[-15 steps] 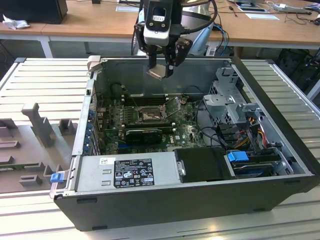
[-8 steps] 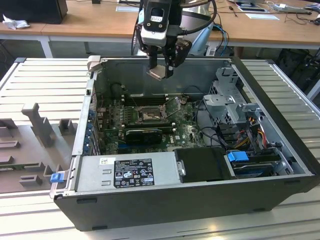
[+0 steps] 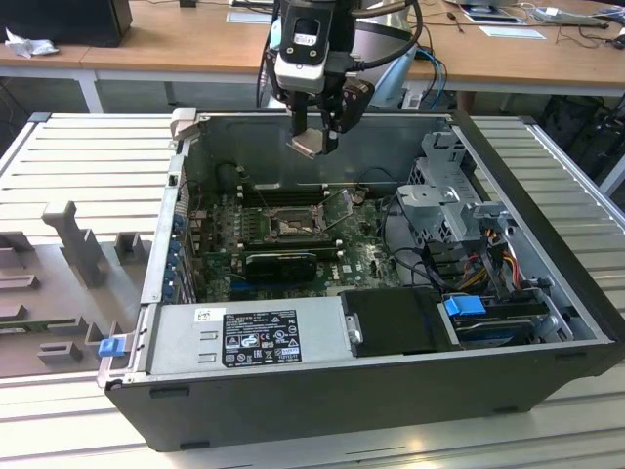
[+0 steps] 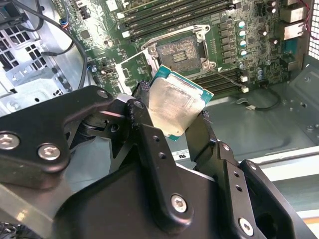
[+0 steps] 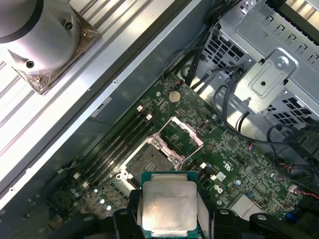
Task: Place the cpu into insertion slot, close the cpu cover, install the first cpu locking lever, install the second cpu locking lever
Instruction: 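Place the cpu into insertion slot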
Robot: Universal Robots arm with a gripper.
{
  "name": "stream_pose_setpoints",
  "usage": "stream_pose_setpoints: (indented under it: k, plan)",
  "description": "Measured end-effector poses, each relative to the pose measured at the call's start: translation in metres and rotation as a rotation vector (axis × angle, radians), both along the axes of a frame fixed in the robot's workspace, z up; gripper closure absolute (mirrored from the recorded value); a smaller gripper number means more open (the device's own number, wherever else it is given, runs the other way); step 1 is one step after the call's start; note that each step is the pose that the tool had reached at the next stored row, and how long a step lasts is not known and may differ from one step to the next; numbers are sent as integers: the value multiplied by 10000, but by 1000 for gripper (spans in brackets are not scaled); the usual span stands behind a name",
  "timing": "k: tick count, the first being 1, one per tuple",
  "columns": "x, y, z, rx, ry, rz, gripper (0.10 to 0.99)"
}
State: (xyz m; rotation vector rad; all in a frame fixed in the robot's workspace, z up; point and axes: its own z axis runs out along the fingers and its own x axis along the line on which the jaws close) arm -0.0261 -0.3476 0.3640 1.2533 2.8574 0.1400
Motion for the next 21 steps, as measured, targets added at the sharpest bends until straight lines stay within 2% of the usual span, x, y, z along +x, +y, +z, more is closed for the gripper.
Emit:
stream_pose_setpoints:
  k: [21]
  plan:
    - [0, 0, -49, 0, 0, -91, 553]
